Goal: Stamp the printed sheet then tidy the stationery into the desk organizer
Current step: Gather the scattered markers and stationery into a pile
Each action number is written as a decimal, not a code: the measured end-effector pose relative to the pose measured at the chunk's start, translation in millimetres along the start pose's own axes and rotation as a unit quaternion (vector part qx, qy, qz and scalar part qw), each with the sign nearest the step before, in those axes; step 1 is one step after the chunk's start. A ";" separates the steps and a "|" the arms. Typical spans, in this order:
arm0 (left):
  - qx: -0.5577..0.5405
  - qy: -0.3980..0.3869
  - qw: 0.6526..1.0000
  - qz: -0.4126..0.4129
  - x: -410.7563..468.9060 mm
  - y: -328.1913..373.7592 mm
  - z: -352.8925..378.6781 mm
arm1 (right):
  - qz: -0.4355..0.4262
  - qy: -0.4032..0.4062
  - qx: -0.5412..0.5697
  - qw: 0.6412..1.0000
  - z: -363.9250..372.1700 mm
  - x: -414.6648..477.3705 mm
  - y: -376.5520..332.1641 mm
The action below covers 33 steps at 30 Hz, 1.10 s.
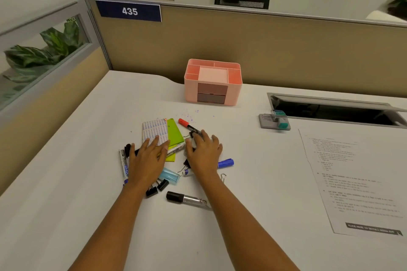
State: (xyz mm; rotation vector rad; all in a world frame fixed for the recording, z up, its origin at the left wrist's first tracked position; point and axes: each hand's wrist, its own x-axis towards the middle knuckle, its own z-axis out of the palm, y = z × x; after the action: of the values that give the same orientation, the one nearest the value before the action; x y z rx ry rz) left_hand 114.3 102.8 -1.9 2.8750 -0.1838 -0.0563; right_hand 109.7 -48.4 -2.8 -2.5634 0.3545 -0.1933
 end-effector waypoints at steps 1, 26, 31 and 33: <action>-0.008 -0.003 1.000 -0.009 0.7 -3.6 -1.6 | -0.004 -0.006 0.008 1.000 2.8 -1.1 -7.0; -0.021 0.102 0.992 -0.075 -29.0 -45.0 -9.8 | -0.053 -0.050 0.009 0.997 -8.3 -102.1 21.7; -0.086 0.108 0.986 -0.091 -29.0 -49.6 -9.7 | -0.053 -0.068 0.049 0.995 9.1 -97.1 -18.5; -0.117 0.112 0.983 -0.090 -28.3 -49.9 -11.9 | -0.046 -0.067 0.062 0.995 15.6 -94.7 -31.3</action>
State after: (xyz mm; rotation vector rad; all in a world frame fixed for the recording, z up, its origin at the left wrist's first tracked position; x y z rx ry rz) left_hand 92.9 157.3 -2.7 2.6298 0.1198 0.1970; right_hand 29.1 12.3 -5.5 -2.4554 0.1672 -0.0732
